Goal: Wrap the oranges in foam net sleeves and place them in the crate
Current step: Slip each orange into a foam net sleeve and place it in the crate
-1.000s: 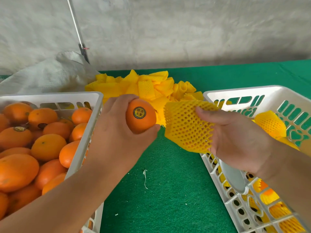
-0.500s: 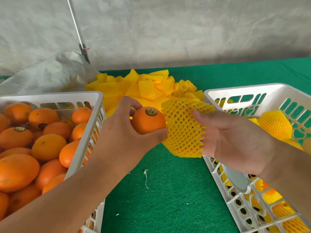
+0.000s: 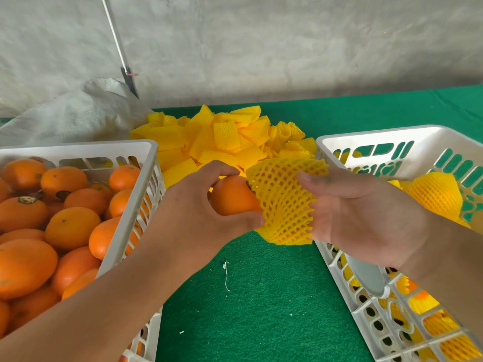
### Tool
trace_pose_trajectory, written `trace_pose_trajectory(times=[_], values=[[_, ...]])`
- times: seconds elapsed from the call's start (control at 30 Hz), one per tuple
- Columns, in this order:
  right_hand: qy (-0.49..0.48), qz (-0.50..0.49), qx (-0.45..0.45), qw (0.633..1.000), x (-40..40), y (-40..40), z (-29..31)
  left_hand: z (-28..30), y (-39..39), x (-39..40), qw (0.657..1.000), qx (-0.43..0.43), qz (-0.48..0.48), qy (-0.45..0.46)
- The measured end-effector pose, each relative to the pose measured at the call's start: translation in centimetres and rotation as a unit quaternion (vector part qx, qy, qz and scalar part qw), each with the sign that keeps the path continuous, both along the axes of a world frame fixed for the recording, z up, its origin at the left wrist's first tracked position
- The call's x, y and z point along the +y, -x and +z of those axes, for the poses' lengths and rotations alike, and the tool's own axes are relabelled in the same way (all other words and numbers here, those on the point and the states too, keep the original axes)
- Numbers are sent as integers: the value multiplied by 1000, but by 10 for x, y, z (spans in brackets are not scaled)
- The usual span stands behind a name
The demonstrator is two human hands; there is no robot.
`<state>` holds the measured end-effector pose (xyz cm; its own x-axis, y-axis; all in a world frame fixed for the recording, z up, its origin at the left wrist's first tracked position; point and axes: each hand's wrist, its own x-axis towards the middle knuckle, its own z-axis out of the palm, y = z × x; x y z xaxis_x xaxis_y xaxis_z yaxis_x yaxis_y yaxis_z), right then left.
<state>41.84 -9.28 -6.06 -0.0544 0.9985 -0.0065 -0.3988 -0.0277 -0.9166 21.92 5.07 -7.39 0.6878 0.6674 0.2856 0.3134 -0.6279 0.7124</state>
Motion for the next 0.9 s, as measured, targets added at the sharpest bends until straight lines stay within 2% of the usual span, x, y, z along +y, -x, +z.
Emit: trace_pose_trajectory(times=[0.17, 0.43, 0.63, 0.73, 0.9], values=[[-11, 9, -41, 999, 0, 1, -2, 2, 0, -3, 1000, 7, -21, 6], [-18, -3, -36, 999, 0, 1, -3, 1, -2, -3, 998, 11, -30, 45], [-18, -13, -37, 999, -1, 0, -3, 1, -1, 0, 994, -32, -48, 98], [-7, -26, -55, 998, -2, -2, -6, 1, -2, 0, 993, -24, -60, 99], [-11, -3, -29, 1000, -2, -1, -2, 1, -2, 3, 984, -17, -93, 148]])
